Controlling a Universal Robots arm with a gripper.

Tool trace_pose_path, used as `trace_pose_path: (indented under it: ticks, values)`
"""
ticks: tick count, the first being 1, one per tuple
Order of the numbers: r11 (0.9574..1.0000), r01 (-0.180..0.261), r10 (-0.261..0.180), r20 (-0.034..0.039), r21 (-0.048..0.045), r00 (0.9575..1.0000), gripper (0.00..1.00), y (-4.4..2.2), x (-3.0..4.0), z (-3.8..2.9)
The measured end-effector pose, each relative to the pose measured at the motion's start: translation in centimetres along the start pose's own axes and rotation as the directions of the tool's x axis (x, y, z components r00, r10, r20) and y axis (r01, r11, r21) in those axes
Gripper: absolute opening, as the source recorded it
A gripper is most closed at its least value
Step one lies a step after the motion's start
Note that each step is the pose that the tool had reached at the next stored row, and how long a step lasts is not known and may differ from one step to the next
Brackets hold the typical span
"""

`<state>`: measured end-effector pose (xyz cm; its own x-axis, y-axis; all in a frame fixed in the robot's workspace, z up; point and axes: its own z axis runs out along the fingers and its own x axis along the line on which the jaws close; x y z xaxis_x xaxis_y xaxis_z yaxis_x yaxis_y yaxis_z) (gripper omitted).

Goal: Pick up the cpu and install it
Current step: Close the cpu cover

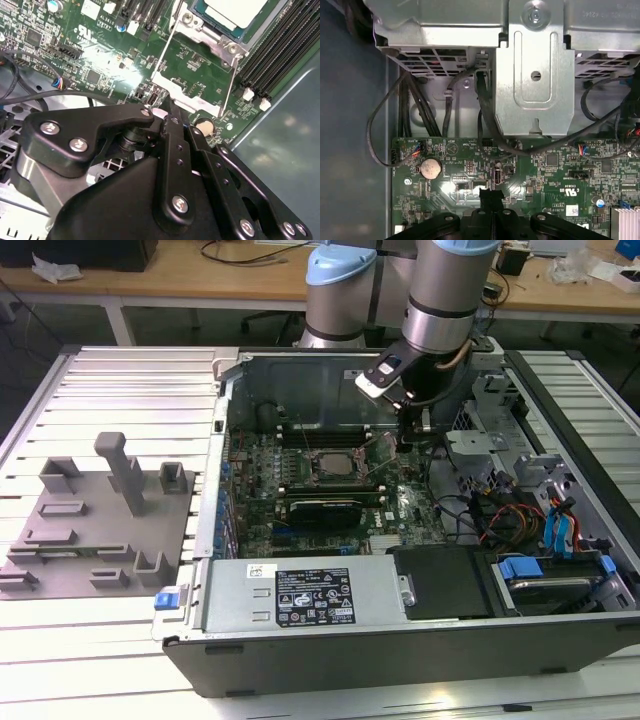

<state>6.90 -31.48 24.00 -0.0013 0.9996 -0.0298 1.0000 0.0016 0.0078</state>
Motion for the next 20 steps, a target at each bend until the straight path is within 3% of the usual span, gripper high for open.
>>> trace_pose_path:
  ticks: [8, 13, 20]
  values:
    - [0.9999, -0.001, 0.0, -0.0003, -0.011, 1.0, 0.11, -1.44, 0.01, -0.07]
    - [0.9996, -0.001, 0.001, -0.0001, -0.0268, 1.0, 0.11, -3.04, 0.09, -0.19]
    - [0.9992, -0.001, 0.001, -0.0002, -0.0406, 1.0, 0.11, -4.55, 0.22, -0.26]
